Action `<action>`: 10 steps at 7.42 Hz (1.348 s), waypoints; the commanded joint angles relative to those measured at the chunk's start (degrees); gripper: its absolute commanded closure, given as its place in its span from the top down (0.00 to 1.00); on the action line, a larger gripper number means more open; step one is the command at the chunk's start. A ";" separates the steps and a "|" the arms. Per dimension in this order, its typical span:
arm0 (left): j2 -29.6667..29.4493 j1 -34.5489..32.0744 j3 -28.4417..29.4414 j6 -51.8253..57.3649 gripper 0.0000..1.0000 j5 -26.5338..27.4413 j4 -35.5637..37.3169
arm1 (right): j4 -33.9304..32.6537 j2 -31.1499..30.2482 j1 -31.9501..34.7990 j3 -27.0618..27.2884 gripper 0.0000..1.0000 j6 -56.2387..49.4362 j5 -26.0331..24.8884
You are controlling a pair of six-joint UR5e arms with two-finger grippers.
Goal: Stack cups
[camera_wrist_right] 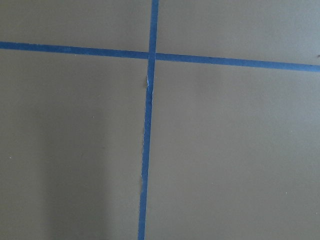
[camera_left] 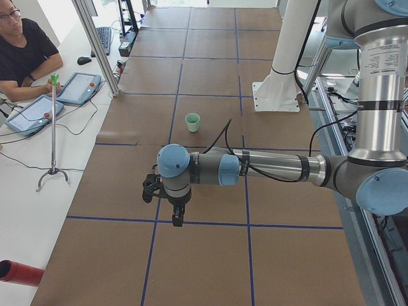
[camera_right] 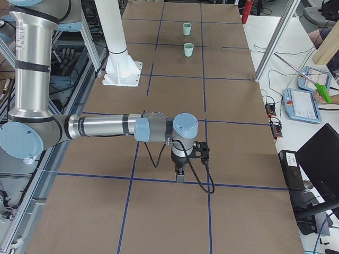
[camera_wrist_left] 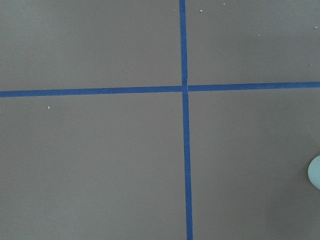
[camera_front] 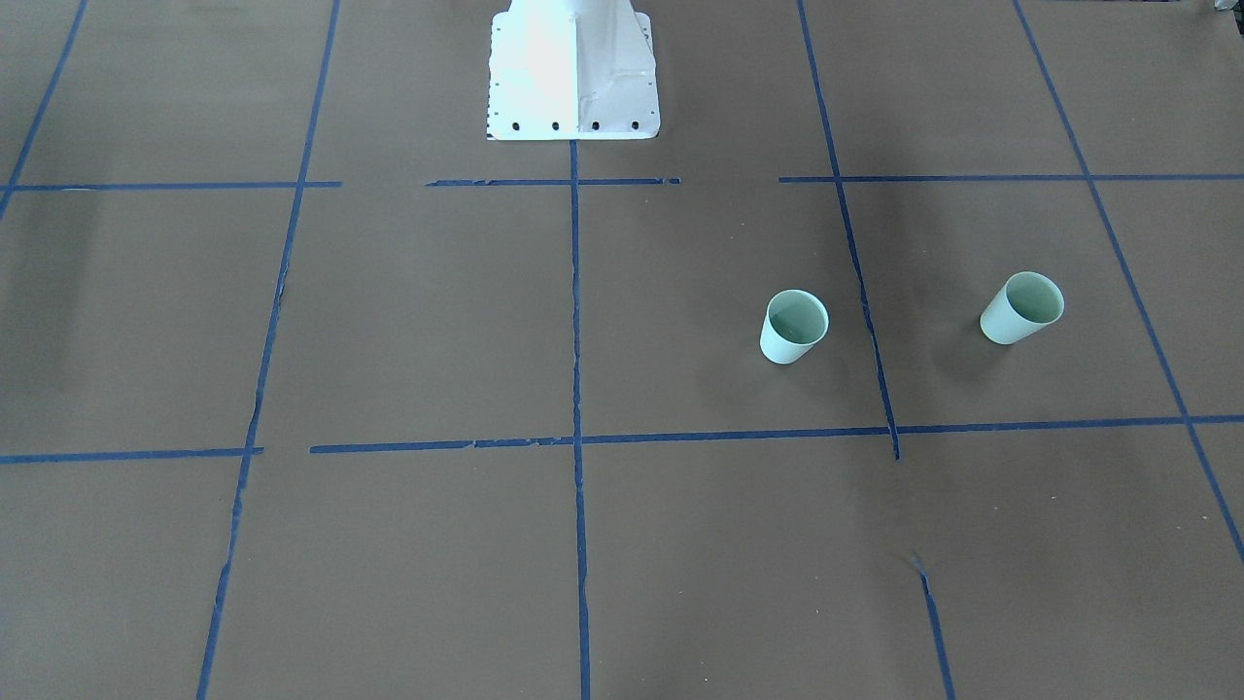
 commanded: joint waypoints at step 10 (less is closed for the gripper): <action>0.65 4.61 0.70 -13.93 1.00 -3.25 -13.67 | 0.00 0.00 0.00 -0.04 1.00 0.00 0.00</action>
